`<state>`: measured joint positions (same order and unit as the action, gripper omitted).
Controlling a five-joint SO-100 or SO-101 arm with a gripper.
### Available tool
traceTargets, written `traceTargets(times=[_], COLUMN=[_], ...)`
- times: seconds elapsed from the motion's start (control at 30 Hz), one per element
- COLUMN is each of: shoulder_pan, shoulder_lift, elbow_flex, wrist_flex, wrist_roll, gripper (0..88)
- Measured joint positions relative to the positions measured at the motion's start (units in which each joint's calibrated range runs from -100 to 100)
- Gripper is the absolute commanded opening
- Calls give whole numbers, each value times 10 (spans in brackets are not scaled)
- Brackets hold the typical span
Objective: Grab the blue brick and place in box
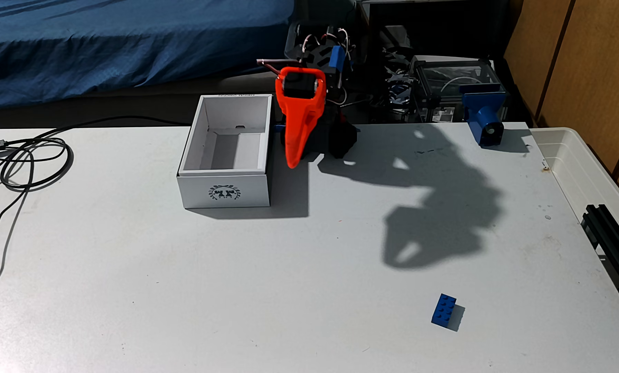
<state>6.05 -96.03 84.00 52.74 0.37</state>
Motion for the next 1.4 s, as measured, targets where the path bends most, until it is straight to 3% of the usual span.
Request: traceTargets(times=[0.27, 0.53, 0.73, 1.03, 1.2, 1.4], shoulder_pan=[59, 94, 108, 103, 53, -16], shoulder_lift=[222, 511, 666, 704, 704, 704], elbow_flex=[-138, -360, -472, -486, -486, -488], wrist_flex=[0, 38, 40, 40, 40, 40], wrist_roll=[-39, -133, -174, -288, -352, -395], gripper=[13, 15, 16, 16, 16, 16])
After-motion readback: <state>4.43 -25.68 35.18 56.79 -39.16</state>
